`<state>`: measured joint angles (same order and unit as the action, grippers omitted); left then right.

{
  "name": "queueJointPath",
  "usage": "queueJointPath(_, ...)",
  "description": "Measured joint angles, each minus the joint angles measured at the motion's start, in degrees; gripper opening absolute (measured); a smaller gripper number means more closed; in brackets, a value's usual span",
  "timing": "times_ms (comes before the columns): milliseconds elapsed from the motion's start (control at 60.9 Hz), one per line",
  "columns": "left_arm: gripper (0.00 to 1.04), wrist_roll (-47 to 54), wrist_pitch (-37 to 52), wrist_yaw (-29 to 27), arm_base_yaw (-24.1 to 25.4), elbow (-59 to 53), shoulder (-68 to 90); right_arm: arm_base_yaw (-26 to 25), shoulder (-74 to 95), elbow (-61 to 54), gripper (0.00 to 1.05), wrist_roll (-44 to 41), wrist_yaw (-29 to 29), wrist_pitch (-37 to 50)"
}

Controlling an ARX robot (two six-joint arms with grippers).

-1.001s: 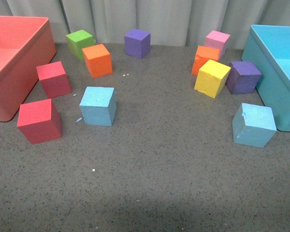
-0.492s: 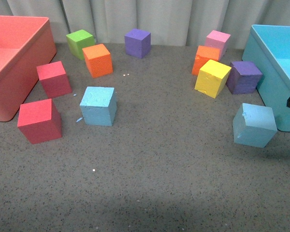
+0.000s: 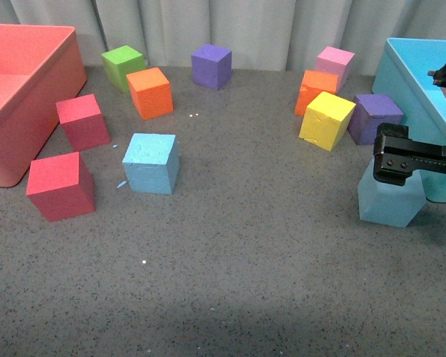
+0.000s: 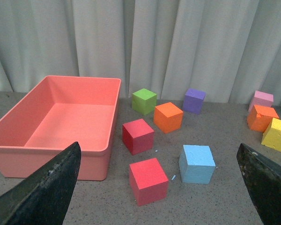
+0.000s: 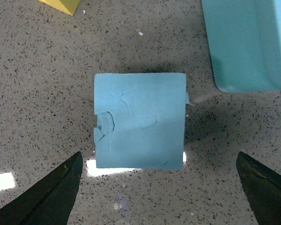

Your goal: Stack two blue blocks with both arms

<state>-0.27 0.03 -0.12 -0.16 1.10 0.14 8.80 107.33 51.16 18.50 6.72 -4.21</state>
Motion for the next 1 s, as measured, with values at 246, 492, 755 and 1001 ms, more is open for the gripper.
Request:
queueJointPath(246,0.98,0.00,0.00,0.00,0.00,0.00,0.00,0.37,4.83,3.13,0.95,0.02,1.14,-1.05)
queueJointPath(492,0.98,0.00,0.00,-0.02,0.00,0.00,0.00,0.46,9.73,5.44,0.95,0.02,0.72,0.50)
queueJointPath(755,0.98,0.00,0.00,-0.02,0.00,0.00,0.00,0.92,13.18,7.19,0.65,0.37,0.70,0.04)
queueJointPath(1001,0.98,0.00,0.00,-0.02,0.00,0.00,0.00,1.60,12.46,6.80,0.45,0.35,0.55,0.90)
